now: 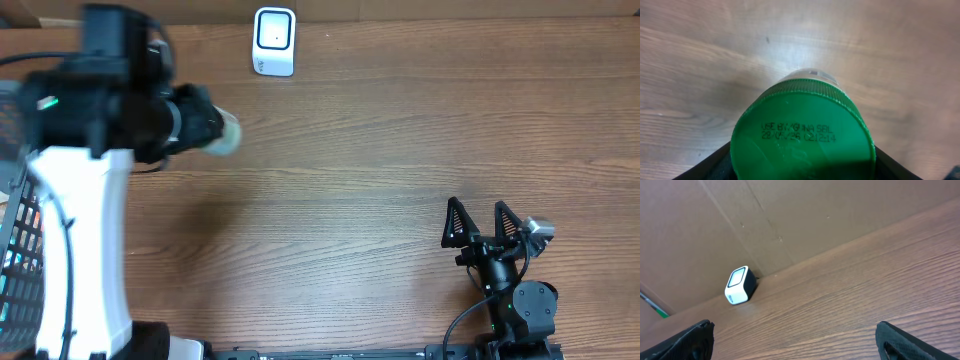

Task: Scan the item barcode
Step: 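Carry the green-capped jar to the scanner and hold it below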

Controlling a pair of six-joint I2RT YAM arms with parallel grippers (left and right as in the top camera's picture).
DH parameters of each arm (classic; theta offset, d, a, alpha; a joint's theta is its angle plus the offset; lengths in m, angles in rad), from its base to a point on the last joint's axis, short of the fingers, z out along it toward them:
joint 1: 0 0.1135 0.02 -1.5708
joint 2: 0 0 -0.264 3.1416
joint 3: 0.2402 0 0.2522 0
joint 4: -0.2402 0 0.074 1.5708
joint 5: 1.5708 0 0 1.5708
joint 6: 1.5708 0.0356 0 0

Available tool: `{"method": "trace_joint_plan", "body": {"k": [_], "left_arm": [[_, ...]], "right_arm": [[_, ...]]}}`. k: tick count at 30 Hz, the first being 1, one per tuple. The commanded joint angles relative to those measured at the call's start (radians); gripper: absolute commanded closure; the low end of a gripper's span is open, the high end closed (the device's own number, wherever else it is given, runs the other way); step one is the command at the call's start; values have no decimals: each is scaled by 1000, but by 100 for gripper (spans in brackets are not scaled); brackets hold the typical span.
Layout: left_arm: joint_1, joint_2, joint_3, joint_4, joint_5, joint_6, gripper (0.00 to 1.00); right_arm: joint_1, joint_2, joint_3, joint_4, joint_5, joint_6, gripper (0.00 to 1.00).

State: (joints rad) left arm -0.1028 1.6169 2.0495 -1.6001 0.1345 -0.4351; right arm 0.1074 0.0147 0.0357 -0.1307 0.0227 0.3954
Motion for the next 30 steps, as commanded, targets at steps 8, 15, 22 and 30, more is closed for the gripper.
{"method": "trace_joint_plan", "body": {"k": [8,15,22,30], "left_arm": [[-174,93,-355,284,-42,-51,49],[-226,195,-475,409,-74,-64,49],[-239,298,-478,430,-86,-64,49],[-242,353,-478,427,-86,-63,49]], "right_arm": [[8,-12,-7,5,-2,-4,0],[8,-12,-7,5,-2,-4,0],[8,-12,-7,5,-2,-4,0],[8,-12,-7,5,-2,-4,0]]}}
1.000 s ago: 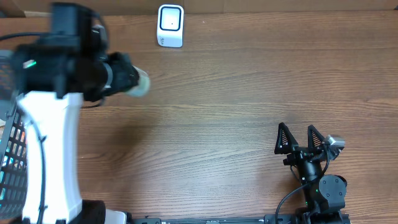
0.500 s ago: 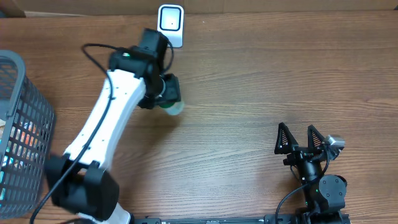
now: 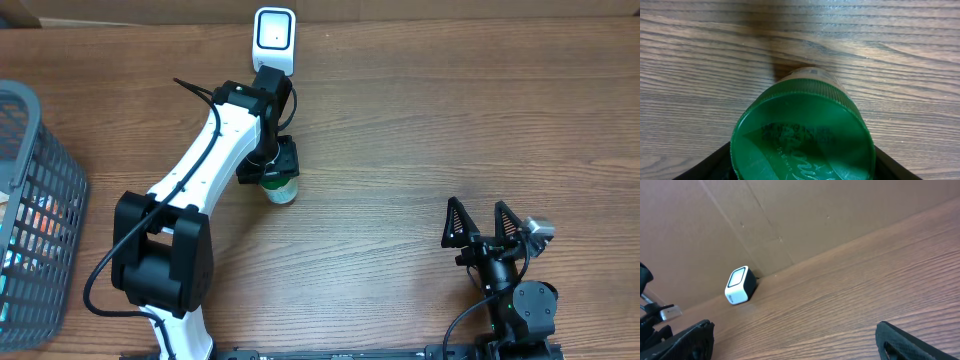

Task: Scan the item barcode
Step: 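Carry the green-capped jar to the scanner and hold it below, then lower the jar onto the table and open the left gripper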

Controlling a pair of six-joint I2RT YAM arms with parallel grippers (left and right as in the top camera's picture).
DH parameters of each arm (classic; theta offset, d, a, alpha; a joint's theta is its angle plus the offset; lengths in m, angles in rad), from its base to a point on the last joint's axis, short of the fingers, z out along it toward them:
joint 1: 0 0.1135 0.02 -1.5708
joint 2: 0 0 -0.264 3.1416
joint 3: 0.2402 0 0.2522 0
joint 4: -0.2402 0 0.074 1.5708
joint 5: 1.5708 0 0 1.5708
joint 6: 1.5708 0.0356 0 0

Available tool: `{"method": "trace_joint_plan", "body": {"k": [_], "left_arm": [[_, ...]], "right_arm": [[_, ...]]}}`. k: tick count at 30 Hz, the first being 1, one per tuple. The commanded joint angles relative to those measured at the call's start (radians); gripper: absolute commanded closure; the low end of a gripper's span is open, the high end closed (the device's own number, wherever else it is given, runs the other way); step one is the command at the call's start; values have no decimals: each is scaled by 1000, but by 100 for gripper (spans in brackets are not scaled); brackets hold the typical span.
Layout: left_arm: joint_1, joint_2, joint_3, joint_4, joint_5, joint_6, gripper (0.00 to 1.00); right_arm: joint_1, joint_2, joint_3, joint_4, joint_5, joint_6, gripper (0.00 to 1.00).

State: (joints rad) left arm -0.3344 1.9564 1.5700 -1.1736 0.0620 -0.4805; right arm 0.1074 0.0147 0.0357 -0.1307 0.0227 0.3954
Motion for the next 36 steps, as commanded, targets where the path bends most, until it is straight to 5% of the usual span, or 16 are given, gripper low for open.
{"method": "trace_joint_plan", "body": {"k": [1,20,26,36], "left_arm": [[-12,18,1,1,-16,-18,49],[-14,18,-87,109,-98,-18,43],[-14,18,-93,100,-95,14,18],[-13,17,1,45,-96,14,4]], "right_arm": [[8,-12,-7,5,-2,-4,0],[8,-12,-7,5,-2,-4,0],[8,-12,-7,5,-2,-4,0],[8,-12,-7,5,-2,-4,0]]}}
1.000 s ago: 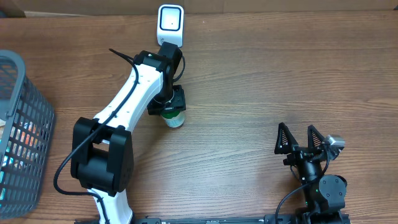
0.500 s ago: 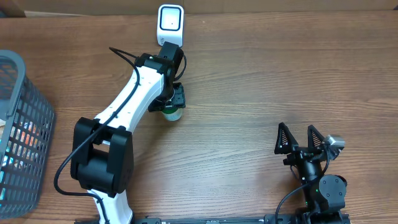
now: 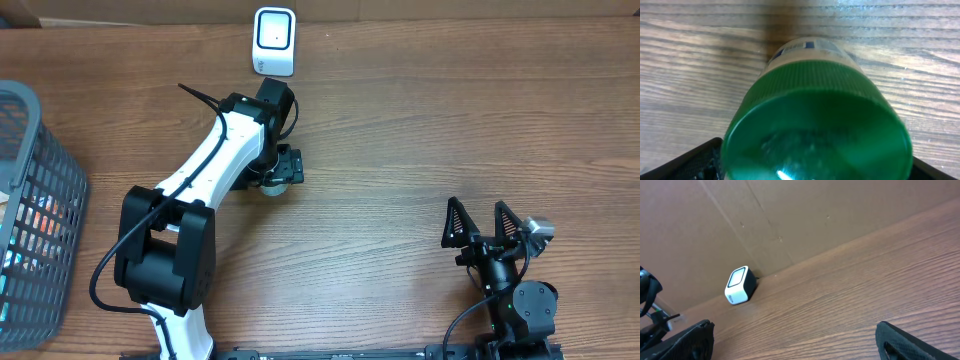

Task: Scan the item barcode
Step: 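Lower the jar onto the table and open the left gripper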

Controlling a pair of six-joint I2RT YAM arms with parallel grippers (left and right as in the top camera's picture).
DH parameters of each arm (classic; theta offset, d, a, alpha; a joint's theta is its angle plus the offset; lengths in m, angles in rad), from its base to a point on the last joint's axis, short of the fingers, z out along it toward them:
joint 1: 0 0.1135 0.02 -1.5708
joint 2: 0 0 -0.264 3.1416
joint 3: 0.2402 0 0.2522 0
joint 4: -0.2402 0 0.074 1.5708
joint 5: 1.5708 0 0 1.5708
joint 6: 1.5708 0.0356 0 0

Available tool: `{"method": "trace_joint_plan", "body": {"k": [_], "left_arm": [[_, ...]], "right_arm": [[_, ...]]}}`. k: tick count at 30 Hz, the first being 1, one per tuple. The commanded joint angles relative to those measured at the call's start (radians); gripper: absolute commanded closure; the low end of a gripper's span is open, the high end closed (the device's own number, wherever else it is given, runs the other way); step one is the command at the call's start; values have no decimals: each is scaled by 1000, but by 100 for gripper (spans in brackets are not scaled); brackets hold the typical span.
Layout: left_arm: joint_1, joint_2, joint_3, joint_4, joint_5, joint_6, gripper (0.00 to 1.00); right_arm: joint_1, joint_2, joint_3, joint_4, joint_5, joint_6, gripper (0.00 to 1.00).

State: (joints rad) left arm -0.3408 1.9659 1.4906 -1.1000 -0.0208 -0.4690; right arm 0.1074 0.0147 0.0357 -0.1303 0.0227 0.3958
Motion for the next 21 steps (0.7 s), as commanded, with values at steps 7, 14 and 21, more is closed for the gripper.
{"method": "trace_joint_plan", "body": {"k": [7,14,21], "left_arm": [[-6,5,361,-213,-16,13,4],[25,1,753,-421,-16,21,3],[195,-1,1102,-590,-12,27,0]], "right_arm": [[8,-12,-7,5,-2,-4,0],[8,-12,-7,5,-2,-4,0],[8,-12,-7,5,-2,-4,0]]}}
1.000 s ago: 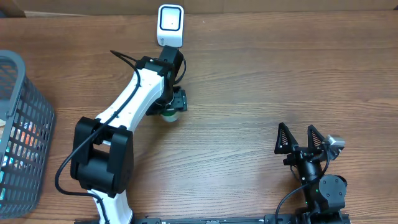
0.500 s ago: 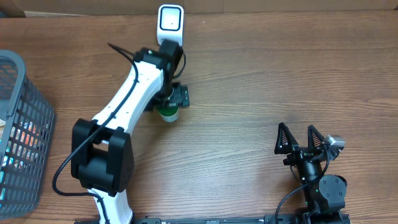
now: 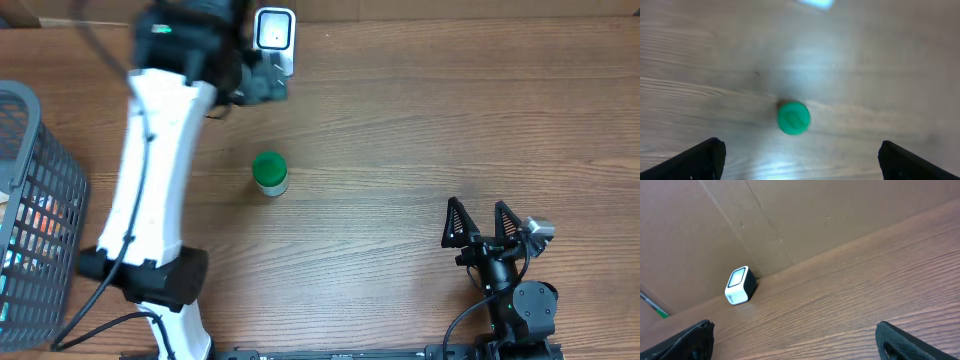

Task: Scan the item barcode
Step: 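Lower the jar onto the table and open the left gripper, then return the left gripper to the basket and grasp the orange Kleenex pack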

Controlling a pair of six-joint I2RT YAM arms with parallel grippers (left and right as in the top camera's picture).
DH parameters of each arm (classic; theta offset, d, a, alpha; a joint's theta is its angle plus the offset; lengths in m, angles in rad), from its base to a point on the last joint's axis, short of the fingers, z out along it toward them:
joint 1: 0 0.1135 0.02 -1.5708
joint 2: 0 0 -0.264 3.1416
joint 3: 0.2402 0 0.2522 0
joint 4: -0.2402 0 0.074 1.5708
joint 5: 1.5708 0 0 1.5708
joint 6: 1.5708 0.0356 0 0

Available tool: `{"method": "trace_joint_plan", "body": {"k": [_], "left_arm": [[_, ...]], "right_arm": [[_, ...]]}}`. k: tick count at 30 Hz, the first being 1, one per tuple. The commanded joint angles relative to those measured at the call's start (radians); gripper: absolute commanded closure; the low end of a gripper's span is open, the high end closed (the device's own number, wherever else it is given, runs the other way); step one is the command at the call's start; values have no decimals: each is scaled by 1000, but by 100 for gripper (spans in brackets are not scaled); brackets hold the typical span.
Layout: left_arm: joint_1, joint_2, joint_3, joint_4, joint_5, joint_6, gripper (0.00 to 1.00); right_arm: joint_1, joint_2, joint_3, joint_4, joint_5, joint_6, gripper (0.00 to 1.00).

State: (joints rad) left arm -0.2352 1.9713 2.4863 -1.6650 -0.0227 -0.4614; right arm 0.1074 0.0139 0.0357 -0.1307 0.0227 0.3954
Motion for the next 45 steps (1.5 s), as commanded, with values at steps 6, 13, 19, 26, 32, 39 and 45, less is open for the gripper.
{"method": "trace_joint_plan", "body": {"k": [6,13,19,26,32,39,45], "left_arm": [[342,-84,150,-24,47,-17,0],[649,-154,150,-24,46,-18,0],[895,-159,128,-24,46,-17,3],[1051,-158,-53,-22,7,55,5],[1108,-158,-255,64,-27,117,6],[1115,-158,-446,187,-2,196,6],[1118,-158,-593,294,-3,218,9]], "right_arm": [[8,-11,-7,5,-2,-4,0],[8,-11,-7,5,-2,-4,0],[8,-11,-7,5,-2,-4,0],[8,-11,-7,5,-2,-4,0],[8,-11,-7,5,-2,-4,0],[8,-11,-7,5,-2,-4,0],[8,-11,-7,5,-2,-4,0]]}}
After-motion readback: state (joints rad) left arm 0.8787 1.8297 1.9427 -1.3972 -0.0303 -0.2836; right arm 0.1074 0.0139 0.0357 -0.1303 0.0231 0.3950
